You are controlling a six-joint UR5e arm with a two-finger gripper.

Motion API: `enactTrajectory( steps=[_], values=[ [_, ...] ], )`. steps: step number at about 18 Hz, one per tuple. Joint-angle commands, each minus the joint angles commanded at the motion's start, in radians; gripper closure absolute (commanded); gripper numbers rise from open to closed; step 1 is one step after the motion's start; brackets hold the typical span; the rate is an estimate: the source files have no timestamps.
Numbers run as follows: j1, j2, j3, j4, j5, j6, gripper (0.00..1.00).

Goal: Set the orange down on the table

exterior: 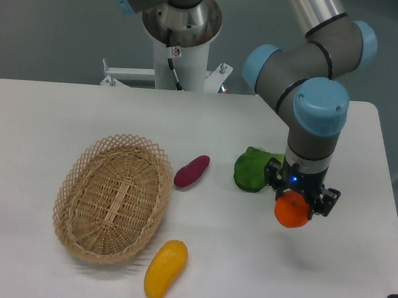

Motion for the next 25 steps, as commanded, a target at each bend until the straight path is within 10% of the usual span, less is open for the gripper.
enactTrajectory(
  steps=[15, 20, 25],
  values=[
    [-0.029, -0.049, -0.038, 0.025, 0.057, -0.008, 0.44],
    [-0.057, -0.06, -0.13, 0.142, 0.058, -0.072, 0.44],
    [-0.09, -0.089, -0.14, 0.143, 0.057, -0.077, 0.43]
  ],
)
